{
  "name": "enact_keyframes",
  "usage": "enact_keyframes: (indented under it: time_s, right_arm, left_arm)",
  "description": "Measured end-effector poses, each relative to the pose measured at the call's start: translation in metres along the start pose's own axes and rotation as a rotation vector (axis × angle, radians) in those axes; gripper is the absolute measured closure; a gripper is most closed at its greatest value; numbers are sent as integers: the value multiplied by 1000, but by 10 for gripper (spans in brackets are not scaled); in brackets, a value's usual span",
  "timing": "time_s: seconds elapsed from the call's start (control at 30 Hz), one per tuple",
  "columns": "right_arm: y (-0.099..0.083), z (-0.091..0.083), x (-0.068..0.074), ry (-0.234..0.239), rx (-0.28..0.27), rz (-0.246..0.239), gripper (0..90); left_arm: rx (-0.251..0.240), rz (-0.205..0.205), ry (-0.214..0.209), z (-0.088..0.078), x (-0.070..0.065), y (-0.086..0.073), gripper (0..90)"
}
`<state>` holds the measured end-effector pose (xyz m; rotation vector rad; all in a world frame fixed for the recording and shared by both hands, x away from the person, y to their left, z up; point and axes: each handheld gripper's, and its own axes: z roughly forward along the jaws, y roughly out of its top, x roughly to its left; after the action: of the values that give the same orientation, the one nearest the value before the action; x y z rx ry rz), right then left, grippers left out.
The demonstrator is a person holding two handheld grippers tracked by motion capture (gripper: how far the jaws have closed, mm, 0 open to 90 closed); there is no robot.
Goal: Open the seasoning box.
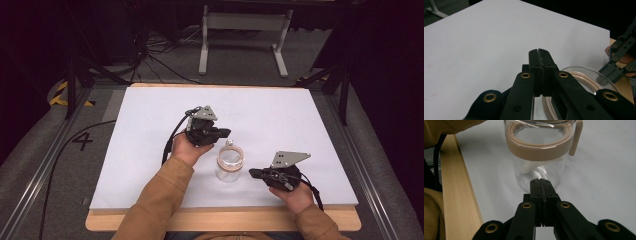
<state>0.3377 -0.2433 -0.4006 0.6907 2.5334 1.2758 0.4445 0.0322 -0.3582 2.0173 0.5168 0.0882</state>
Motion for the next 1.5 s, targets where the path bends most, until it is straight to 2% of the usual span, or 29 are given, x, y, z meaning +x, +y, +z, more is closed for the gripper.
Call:
enact_keyframes:
  time_s: [0.13,0.4,0.67,0.8,1.0,1.5]
  right_arm:
    - [-2,-2,2,4,-3,5,892]
    - [-1,0,5,14,0,-3,891]
    - [1,1,7,16,-6,-5,891]
    - [3,2,8,22,-14,-7,890]
    - [10,5,13,33,-35,-14,891]
    - [16,5,14,54,-71,4,892]
  left_arm:
    - [22,3,-26,5,1,0,899]
    - [55,4,-31,8,2,-1,899]
    - [56,0,-41,10,4,-2,900]
    - [55,-10,-31,10,4,-3,900]
    - [53,-7,-35,10,5,-3,900]
    - [43,-1,-37,11,5,-4,900]
